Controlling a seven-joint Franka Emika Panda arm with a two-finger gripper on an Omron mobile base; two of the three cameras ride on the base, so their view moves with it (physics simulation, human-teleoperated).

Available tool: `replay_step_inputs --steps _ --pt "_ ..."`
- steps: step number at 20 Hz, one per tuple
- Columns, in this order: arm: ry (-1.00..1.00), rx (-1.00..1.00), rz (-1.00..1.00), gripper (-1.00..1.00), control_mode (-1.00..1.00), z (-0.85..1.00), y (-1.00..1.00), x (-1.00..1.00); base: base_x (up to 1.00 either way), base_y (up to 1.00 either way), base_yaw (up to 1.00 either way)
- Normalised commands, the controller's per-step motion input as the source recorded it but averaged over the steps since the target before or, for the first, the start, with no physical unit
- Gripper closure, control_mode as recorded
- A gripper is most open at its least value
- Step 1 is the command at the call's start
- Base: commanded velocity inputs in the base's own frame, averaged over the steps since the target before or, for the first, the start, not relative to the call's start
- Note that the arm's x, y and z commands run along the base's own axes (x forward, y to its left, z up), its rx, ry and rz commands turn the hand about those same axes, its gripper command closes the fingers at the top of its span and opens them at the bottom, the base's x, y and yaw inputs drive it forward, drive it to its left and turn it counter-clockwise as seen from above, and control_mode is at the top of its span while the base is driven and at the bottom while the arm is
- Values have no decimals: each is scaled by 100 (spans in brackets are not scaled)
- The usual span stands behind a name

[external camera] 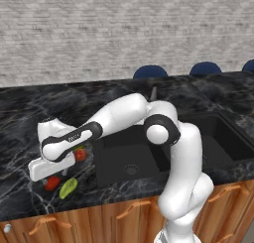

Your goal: There is a mixed pile of frozen fruits and vegetables on the counter. Locate all the frozen vegetables and place the items in a bowl on the counter. Take all the frozen fruits and defrost them in a running sink.

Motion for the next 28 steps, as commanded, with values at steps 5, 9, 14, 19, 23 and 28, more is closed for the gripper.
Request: replay_step_inputs --steps 5,9,14,19,23,28 --pt "1 -2 0 -100 -100 -1 29 23 0 0 0" --pt "3 -1 1 -100 -100 -10 10 -1 0 0 0" --pt "8 -5 0 -100 -100 -18 19 0 0 0 0" --pt "5 -1 0 100 -100 -15 16 0 0 0 0" --pt "3 0 0 100 -100 -10 10 0 0 0 0" --pt "3 0 -1 100 -100 5 -4 -4 0 0 0"
